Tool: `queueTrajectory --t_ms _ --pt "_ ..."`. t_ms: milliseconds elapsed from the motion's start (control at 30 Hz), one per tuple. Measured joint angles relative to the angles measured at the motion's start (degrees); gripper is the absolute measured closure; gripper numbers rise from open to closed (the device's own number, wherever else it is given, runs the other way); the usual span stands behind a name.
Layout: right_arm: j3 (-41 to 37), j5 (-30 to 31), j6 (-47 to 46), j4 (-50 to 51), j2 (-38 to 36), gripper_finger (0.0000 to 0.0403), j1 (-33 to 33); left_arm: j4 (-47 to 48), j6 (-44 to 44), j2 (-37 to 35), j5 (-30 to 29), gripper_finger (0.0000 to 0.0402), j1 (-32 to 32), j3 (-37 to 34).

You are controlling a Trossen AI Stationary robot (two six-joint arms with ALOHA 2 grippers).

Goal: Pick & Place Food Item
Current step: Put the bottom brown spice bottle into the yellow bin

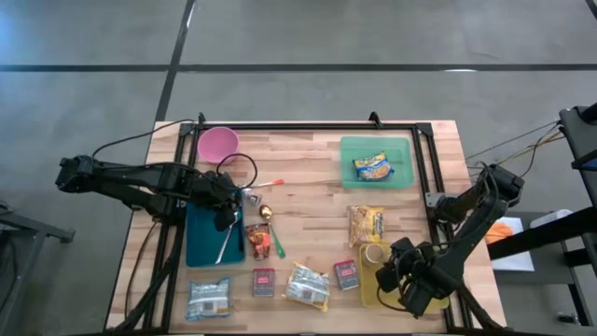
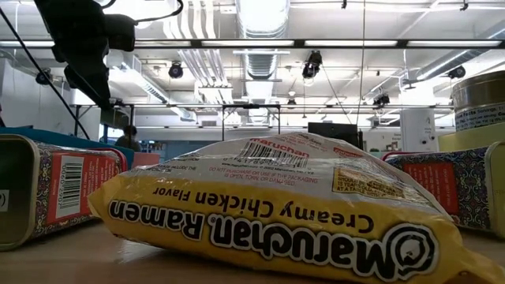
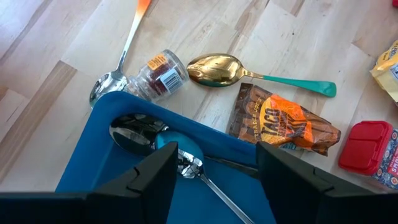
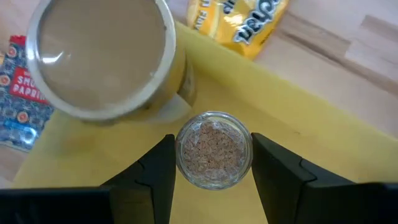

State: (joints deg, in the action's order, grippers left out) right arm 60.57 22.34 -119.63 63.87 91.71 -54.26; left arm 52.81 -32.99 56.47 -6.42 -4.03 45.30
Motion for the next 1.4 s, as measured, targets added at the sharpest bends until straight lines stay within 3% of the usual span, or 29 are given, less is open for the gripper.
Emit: queueTrajectory --t_ms 533,767,1400 --pt "-5.22 0.19 -1.01 -5.55 0.1 0.0237 0.26 -0.01 -0.66 0.0 0.0 0.018 0.0 0.0" --pt "-6.42 0.21 -0.35 -7.28 0.12 0.0194 0.26 0.01 -1.49 0.0 0.0 0.018 0.0 0.0" --pt "-6.38 -0.23 0.05 -7.71 0.12 0.0185 0.33 0.03 -1.53 0.0 0.0 0.018 0.0 0.0"
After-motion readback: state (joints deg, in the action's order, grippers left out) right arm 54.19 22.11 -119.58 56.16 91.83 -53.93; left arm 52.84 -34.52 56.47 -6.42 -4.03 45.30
